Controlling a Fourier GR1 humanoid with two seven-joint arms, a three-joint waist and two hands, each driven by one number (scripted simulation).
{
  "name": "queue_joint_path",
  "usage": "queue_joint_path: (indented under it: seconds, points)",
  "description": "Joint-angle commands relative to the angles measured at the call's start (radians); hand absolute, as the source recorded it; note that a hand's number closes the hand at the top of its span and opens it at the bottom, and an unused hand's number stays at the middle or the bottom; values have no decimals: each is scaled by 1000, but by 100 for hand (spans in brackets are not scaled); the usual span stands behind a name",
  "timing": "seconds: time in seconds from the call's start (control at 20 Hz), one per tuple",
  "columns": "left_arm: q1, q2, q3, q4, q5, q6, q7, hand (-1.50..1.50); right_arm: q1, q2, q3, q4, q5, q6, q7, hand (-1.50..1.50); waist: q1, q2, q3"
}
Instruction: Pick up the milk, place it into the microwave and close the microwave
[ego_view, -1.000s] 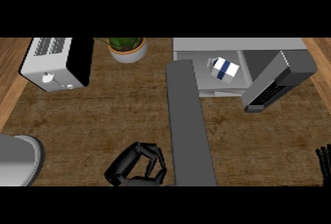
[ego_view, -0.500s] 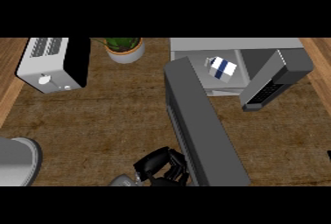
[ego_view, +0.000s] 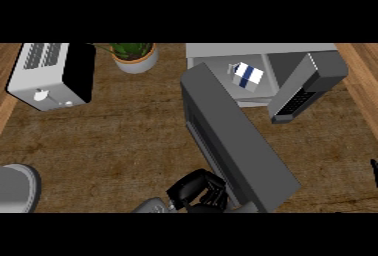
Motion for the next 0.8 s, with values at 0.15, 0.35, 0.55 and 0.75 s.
queue_joint_path:
  seconds: [0.15, 0.35, 0.55, 0.75]
  points:
    - [-85, -22, -158, -35, 177, 172, 6, -150, -11, -14, 43, -94, -20, 89, -2, -150, -49, 6, -4]
    - [-120, -22, -190, -67, 251, 238, 27, 150, -36, -10, 66, -120, -31, 85, 24, -150, -77, 12, -4]
    - [-211, -22, -176, -26, 293, 282, 45, 150, -42, -18, 84, -168, -53, 100, 54, -150, -120, 20, -4]
    - [-291, -22, -156, -9, 313, 345, 32, 150, -53, -52, 100, -203, -57, 112, 84, -150, -161, 26, -5]
